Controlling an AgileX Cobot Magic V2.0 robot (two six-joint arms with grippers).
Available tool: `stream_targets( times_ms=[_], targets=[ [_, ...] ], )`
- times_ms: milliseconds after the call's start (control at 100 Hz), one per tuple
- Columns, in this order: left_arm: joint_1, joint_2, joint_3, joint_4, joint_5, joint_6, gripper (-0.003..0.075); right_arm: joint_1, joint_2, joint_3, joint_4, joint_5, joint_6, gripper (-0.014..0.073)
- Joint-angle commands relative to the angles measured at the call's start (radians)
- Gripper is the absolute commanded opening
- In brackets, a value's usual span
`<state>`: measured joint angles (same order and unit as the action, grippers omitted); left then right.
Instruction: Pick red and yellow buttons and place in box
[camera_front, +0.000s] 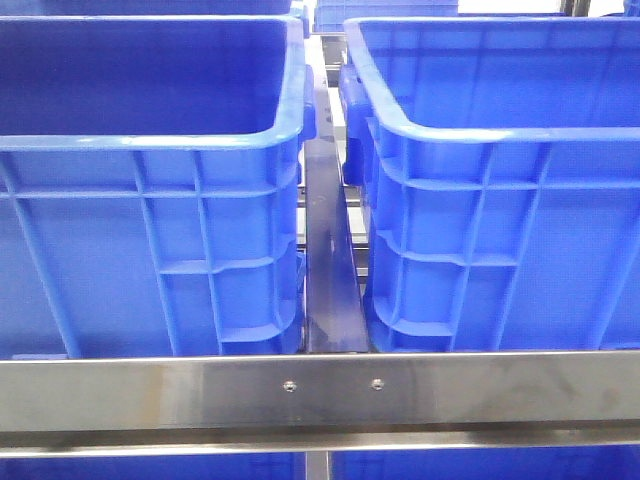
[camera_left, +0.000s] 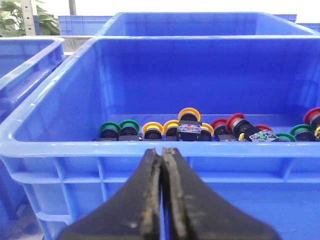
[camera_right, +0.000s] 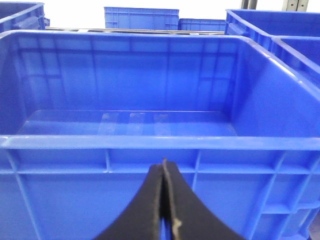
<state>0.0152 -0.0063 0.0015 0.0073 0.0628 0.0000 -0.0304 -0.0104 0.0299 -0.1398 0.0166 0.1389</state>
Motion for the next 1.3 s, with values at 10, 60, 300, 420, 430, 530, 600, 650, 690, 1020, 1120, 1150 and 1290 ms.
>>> stream_targets(
  times_ms=[10, 60, 300, 420, 430, 530, 600, 650, 690, 1020, 1120, 1150, 1290],
  targets=[
    [-0.009, -0.030, 0.052, 0.000, -0.078, 0.000, -0.0020, 0.000, -0.023, -0.017, -0.005, -0.077, 0.000, -0.0041],
    [-0.009, -0.030, 0.052, 0.000, -0.078, 0.000, -0.0020, 0.000, -0.023, -0.017, -0.005, -0.077, 0.000, -0.0041],
    [-0.009, -0.030, 0.052, 0.000, -0.082, 0.000, -0.0020, 0.000, -0.023, -0.017, -0.005, -0.077, 0.000, -0.0041],
    [-0.009, -0.030, 0.052, 0.000, -0.082, 0.000, -0.0020, 0.000, -0.023, -0.017, -0.005, -0.077, 0.000, -0.0041],
    [-0.009, -0.030, 0.052, 0.000, -0.082, 0.000, -0.0020, 0.000, -0.023, -0.017, -0.005, -0.077, 0.000, -0.0041],
    [-0.009, -0.030, 0.052, 0.000, -0.081, 0.000, -0.0020, 0.000, -0.023, -0.017, -0.005, -0.077, 0.000, -0.0041],
    [-0.009, -0.030, 0.052, 0.000, -0.085, 0.000, -0.0020, 0.000, -0.023, -0.017, -0.005, -0.077, 0.000, -0.0041],
    [-0.009, -0.030, 0.052, 0.000, -0.085, 0.000, -0.0020, 0.000, -0.023, -0.017, -0.005, -0.077, 0.000, -0.0041],
    [-0.009, -0.030, 0.050, 0.000, -0.085, 0.000, -0.0020, 0.000, -0.023, -0.017, -0.005, -0.077, 0.000, -0.0041],
    [-0.009, -0.030, 0.026, 0.000, -0.084, 0.000, -0.0020, 0.000, -0.023, -0.017, -0.005, -0.077, 0.000, -0.0041],
    [-0.009, -0.026, -0.020, 0.000, -0.049, 0.000, -0.0020, 0.000, -0.023, -0.017, -0.005, -0.077, 0.000, -0.0041],
    [-0.009, -0.023, -0.040, 0.000, -0.024, 0.000, -0.0020, 0.000, -0.023, -0.017, -0.005, -0.077, 0.000, -0.0041],
    [-0.009, 0.003, -0.138, 0.000, 0.030, 0.000, -0.0020, 0.000, -0.023, -0.017, -0.005, -0.077, 0.000, -0.0041]
  ],
)
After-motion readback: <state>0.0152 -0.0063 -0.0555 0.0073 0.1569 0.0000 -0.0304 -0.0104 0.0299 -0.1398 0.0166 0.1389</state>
